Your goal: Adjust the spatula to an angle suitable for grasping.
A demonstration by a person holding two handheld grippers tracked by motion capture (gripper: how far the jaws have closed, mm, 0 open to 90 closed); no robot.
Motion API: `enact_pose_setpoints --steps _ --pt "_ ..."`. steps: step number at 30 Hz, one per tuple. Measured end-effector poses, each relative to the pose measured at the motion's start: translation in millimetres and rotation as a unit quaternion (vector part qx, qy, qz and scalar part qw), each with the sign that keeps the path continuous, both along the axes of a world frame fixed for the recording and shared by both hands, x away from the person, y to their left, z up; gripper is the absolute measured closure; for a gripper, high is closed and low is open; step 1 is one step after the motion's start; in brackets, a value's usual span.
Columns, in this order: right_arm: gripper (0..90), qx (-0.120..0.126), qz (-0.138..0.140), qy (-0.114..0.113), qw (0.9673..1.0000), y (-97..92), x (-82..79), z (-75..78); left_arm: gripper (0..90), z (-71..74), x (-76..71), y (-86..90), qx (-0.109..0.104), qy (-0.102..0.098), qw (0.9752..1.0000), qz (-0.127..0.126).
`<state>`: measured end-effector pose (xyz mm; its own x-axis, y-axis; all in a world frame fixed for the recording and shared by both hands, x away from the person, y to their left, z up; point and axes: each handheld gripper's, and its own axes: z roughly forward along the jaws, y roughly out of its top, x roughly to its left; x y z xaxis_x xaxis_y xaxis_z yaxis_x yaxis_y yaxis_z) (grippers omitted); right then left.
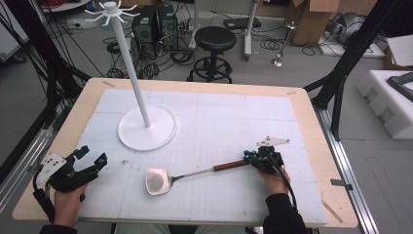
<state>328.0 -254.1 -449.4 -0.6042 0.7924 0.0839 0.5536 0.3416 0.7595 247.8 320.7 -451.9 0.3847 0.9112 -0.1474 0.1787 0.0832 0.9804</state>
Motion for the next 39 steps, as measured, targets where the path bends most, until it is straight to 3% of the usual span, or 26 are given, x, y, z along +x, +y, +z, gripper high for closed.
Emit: enact_pose_setpoints --steps 4,7,9,13,15,24,32,39 --pt "89.1 -0.018 0.005 -0.009 0.9998 9.1 -0.4 2.1 21.2 0.0 -0.2 0.2 0.000 0.000 1.0000 -0.001" --pt "89.1 -0.002 -0.038 -0.023 0.9990 -7.1 -3.1 11.1 21.3 -0.1 -0.3 0.1 -0.001 -0.002 1.0000 -0.002" --pt "89.1 -0.016 -0.051 -0.024 0.9983 -16.2 -7.7 14.9 21.2 -0.1 -0.2 0.3 0.000 -0.001 1.0000 -0.003" --pt "89.1 -0.011 -0.069 -0.025 0.9972 -27.6 -16.2 14.7 21.3 0.0 -0.2 0.1 0.001 0.000 1.0000 -0.002" --pt "89.1 -0.008 -0.072 -0.008 0.9973 -30.5 -22.8 7.8 21.3 0.0 -0.2 0.2 0.000 0.000 1.0000 -0.002" --pt "89.1 -0.021 -0.045 -0.010 0.9987 -10.6 -27.7 2.0 21.3 0.0 -0.2 0.2 0.000 0.000 1.0000 -0.001" --pt "89.1 -0.014 -0.035 -0.010 0.9993 -3.1 -25.5 2.9 21.3 0.0 0.1 0.4 -0.001 0.000 1.0000 -0.002" --pt "89.1 -0.006 -0.013 -0.007 0.9999 16.3 -19.4 1.1 21.2 0.0 0.0 0.8 -0.001 0.001 1.0000 -0.004"
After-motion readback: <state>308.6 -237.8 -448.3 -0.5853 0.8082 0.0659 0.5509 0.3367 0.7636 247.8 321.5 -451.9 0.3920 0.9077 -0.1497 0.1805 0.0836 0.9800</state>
